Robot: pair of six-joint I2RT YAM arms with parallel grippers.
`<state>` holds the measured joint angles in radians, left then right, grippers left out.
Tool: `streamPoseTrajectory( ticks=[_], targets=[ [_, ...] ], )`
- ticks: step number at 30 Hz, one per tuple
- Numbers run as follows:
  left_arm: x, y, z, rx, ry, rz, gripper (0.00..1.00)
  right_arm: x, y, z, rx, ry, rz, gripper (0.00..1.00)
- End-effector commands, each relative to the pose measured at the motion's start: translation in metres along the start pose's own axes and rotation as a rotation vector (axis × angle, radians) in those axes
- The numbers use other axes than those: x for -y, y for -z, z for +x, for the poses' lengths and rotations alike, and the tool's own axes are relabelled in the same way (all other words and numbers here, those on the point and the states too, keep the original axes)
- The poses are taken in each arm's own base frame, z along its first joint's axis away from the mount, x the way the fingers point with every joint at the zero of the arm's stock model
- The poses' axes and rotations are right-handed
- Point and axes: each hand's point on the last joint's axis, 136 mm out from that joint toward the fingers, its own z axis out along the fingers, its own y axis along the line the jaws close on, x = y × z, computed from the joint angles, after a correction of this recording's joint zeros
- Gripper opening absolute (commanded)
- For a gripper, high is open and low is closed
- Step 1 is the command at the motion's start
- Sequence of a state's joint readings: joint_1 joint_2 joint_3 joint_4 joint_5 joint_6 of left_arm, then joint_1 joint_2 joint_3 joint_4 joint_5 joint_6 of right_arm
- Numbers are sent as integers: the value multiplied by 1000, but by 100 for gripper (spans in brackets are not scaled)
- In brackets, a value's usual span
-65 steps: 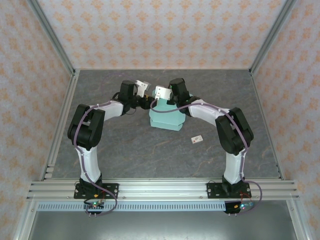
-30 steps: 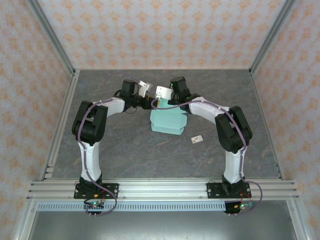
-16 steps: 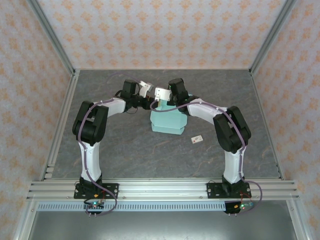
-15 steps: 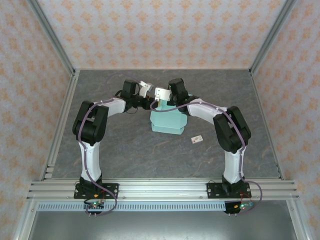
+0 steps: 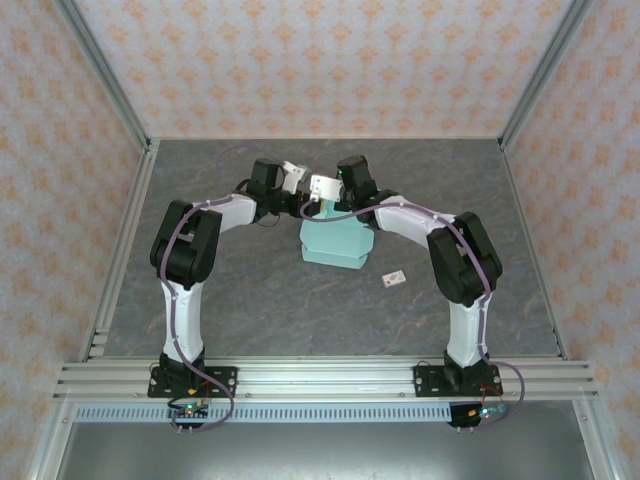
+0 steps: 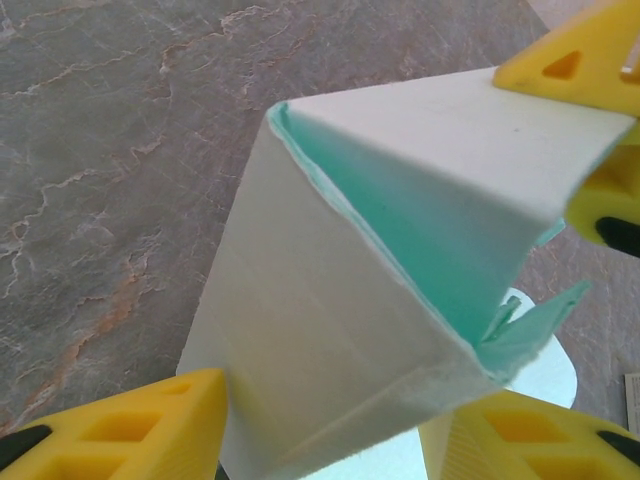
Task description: Fold the paper box
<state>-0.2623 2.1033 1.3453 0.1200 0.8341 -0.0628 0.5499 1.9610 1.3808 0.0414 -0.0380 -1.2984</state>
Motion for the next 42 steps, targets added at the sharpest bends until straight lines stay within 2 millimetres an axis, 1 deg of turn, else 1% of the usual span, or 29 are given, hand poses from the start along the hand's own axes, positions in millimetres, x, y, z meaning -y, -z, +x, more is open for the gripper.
streamPoseTrajectory(
  ticks=[1, 3, 7, 9, 14, 17, 20, 24, 26, 31, 36, 42],
  targets=[
    [-16, -3, -18, 68, 11, -83, 53, -19, 2, -14, 52, -31, -96, 0],
    [-17, -1, -20, 84, 15, -92, 53, -20, 1, -14, 50, -31, -104, 0],
    [-2, 2, -17, 95, -17, -23, 59, -21, 1, -11, 35, -32, -113, 0],
    [-2, 2, -15, 83, -21, -20, 60, -20, 1, -11, 34, -32, -110, 0],
    [2, 4, -10, 59, -28, 19, 60, -14, 1, -12, 28, -34, -98, 0],
    [6, 7, -10, 68, -26, 56, 60, -14, -1, -9, 10, -21, -95, 0],
    [4, 7, -11, 61, -13, 83, 60, -14, -5, -5, -9, -8, -80, 0],
    [-2, 10, -8, 35, 7, 88, 61, -11, -12, 4, -46, 42, -22, 0],
    [-2, 11, -6, 26, 4, 90, 61, -10, -14, 6, -56, 56, 5, 0],
    [-3, 11, -2, -8, 5, 92, 61, -12, -15, 1, -61, 57, 36, 0],
    [-3, 10, 1, -44, 7, 105, 61, -7, -15, -4, -73, 40, 76, 0],
    [-5, 8, -1, -37, 17, 102, 61, -9, -14, -10, -64, 28, 99, 0]
  ],
)
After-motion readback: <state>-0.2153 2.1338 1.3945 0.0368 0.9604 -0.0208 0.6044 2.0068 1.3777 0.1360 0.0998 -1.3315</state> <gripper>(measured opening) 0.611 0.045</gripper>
